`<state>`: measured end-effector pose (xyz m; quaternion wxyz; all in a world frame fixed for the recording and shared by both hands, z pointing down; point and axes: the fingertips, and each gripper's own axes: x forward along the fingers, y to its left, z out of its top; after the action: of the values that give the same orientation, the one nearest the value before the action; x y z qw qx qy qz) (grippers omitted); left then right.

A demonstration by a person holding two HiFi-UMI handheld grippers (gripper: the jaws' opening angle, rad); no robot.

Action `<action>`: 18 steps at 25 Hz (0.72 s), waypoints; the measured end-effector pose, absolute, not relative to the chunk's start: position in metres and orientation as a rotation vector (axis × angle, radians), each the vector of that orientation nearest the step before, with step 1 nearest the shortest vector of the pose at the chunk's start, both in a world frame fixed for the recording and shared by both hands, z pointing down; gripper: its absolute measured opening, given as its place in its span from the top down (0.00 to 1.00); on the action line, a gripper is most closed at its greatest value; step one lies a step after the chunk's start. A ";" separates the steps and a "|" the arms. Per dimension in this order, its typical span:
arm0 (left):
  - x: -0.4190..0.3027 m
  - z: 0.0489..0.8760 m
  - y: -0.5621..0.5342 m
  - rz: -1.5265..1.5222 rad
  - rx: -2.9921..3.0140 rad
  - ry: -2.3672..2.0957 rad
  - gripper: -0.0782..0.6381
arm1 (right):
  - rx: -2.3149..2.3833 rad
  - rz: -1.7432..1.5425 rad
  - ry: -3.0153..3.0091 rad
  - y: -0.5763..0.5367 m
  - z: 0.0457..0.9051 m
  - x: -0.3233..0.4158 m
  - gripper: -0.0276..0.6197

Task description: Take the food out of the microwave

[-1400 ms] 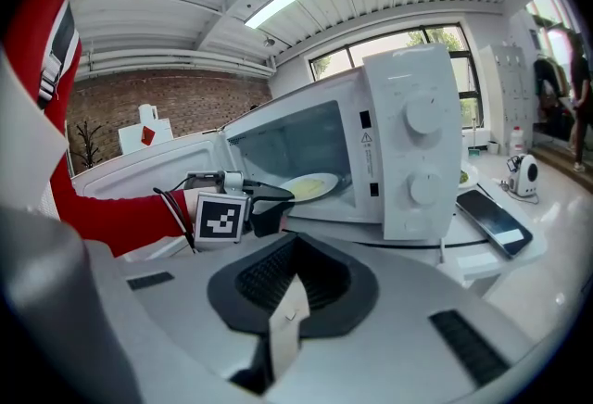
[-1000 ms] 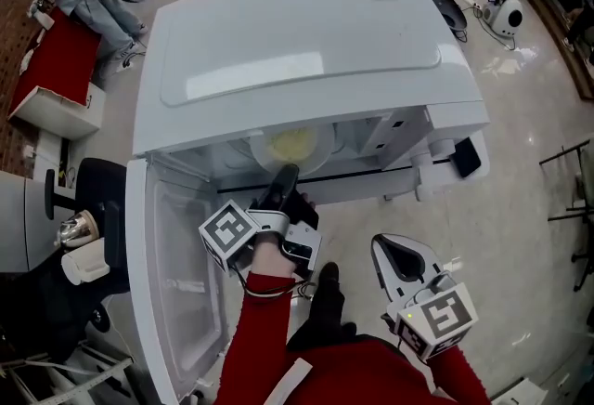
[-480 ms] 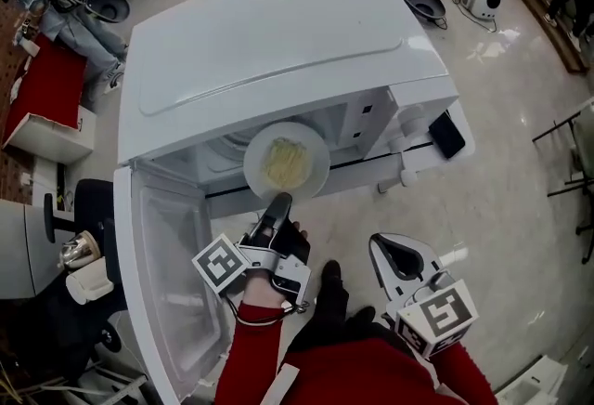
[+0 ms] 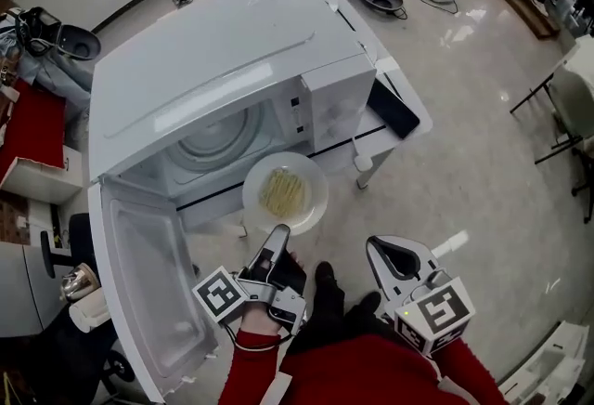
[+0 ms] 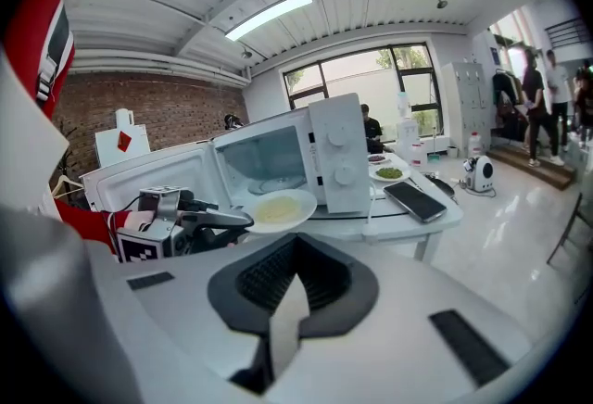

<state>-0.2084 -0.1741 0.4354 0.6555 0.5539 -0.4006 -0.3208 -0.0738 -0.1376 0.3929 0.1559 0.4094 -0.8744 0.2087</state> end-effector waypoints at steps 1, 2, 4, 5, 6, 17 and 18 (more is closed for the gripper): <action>-0.200 0.435 -0.170 -0.714 1.262 -0.894 0.86 | 1.190 0.601 -2.496 -0.135 0.393 -0.066 0.94; -0.191 0.435 -0.166 -0.698 1.270 -0.879 0.86 | 1.211 0.604 -2.488 -0.132 0.394 -0.058 0.94; -0.173 0.435 -0.159 -0.658 1.289 -0.840 0.86 | 1.264 0.618 -2.469 -0.125 0.395 -0.043 0.94; -0.164 0.436 -0.155 -0.634 1.300 -0.818 0.86 | 1.293 0.626 -2.460 -0.121 0.396 -0.036 0.94; -0.153 0.436 -0.152 -0.610 1.311 -0.795 0.86 | 1.318 0.630 -2.450 -0.116 0.397 -0.028 0.94; -0.024 0.441 -0.103 -0.359 1.393 -0.551 0.86 | 1.641 0.702 -2.312 -0.059 0.406 0.072 0.94; -0.014 0.441 -0.099 -0.339 1.401 -0.532 0.86 | 1.671 0.708 -2.297 -0.053 0.407 0.080 0.94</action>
<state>-0.0145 -0.0993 0.4414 0.7192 0.6335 -0.2406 -0.1532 0.0804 -0.0532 0.4075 0.1066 0.5676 -0.7802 0.2405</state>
